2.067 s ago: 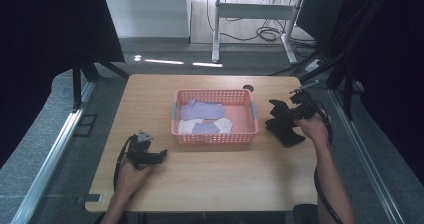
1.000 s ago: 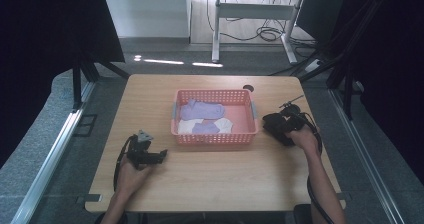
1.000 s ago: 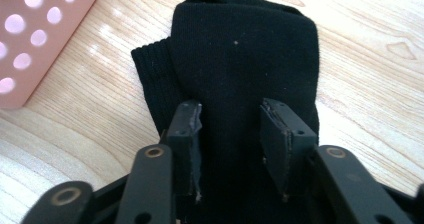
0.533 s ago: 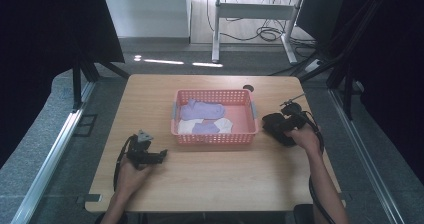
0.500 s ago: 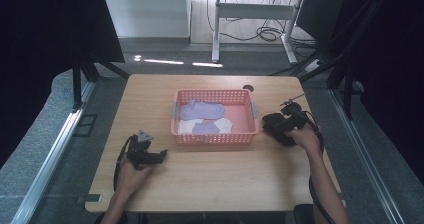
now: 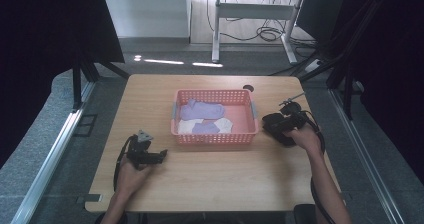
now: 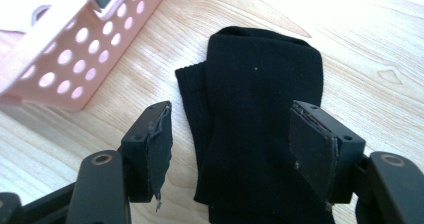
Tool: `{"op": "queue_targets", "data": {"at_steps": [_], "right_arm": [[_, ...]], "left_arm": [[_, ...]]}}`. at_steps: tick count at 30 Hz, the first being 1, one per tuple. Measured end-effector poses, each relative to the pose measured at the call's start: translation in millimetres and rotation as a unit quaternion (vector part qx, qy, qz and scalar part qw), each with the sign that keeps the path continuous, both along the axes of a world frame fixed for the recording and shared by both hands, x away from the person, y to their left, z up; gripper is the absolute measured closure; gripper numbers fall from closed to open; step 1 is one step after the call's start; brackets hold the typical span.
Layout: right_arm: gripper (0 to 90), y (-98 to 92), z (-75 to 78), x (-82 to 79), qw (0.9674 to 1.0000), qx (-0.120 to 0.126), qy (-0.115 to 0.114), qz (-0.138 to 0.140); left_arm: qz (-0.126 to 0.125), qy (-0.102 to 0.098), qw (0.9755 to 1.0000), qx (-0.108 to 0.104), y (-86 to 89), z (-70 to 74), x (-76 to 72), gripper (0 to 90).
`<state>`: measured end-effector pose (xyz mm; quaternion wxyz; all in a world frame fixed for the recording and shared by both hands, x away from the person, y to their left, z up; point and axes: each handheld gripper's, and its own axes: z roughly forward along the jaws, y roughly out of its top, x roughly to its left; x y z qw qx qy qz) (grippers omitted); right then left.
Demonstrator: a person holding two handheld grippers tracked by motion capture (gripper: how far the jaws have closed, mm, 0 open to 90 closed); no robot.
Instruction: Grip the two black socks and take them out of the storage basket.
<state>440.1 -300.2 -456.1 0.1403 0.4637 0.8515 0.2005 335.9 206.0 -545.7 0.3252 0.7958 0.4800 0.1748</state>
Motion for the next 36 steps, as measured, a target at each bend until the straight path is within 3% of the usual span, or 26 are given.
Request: {"op": "queue_targets", "data": {"at_steps": [20,36], "right_arm": [[24.0,9.0,14.8,-21.3,0.9994,0.019,-0.021,0.020],[18.2,30.7,25.7,-50.6,0.9971,0.033,-0.043,0.054]], "left_arm": [[0.000,0.000,1.0000,0.000,0.1,0.0,0.0,12.3],[0.000,0.000,1.0000,0.000,0.2,0.0,0.0,12.3]]}}
